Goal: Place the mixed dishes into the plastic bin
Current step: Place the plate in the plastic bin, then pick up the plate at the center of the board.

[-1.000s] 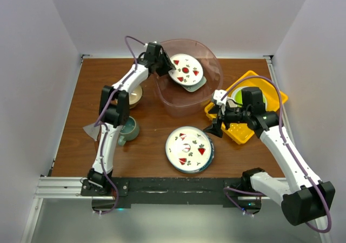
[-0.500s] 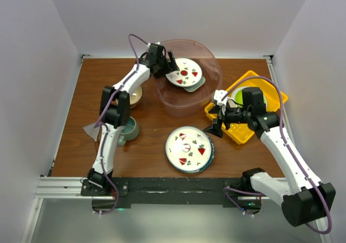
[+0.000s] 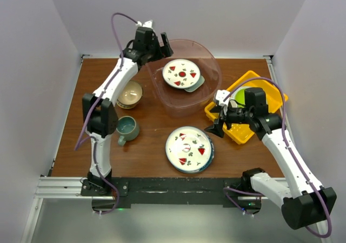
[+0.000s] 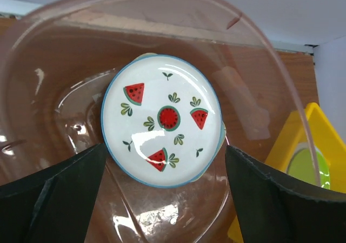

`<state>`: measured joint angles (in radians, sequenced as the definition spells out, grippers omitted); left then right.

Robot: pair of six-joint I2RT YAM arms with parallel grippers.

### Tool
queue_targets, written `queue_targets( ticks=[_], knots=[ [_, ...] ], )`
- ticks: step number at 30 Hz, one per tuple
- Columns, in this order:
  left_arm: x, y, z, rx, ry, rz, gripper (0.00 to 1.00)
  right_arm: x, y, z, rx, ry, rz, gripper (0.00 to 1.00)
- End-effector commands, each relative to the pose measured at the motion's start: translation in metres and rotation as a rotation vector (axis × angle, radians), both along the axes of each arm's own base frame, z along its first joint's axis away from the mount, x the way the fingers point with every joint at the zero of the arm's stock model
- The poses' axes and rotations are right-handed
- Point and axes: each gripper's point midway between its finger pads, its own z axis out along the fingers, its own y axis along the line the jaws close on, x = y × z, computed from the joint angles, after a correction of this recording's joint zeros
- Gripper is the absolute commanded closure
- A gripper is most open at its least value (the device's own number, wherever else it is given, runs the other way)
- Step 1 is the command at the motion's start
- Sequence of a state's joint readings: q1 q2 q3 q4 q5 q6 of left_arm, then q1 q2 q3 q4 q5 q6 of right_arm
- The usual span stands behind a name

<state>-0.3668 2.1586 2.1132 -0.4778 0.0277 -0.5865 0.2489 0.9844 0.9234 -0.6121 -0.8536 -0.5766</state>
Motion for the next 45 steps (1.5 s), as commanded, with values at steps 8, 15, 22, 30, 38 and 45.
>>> queue_targets(
  ticks=[8, 15, 22, 30, 38, 45],
  knots=[
    [-0.057, 0.031, 0.11, 0.021, -0.304, -0.064, 0.0, 0.001, -0.003, 0.017, 0.006, -0.09, 0.014, 0.09],
    [-0.098, 0.046, 0.148, 0.013, -0.412, -0.109, 0.0, -0.008, -0.005, 0.023, -0.035, -0.098, 0.071, 0.08],
    [-0.144, 0.073, 0.17, 0.046, -0.516, -0.097, 0.0, -0.01, -0.005, 0.035, -0.055, -0.118, 0.114, 0.07],
    [-0.21, 0.085, 0.158, 0.055, -0.591, -0.182, 0.0, -0.012, -0.003, 0.042, -0.052, -0.146, 0.148, 0.03],
    [-0.259, 0.1, 0.111, 0.112, -0.586, -0.219, 0.0, -0.034, -0.001, 0.031, -0.064, -0.187, 0.294, 0.02],
    [-0.288, 0.112, 0.067, 0.167, -0.591, -0.242, 0.0, -0.034, 0.004, 0.029, -0.031, -0.173, 0.318, 0.02]
  ],
)
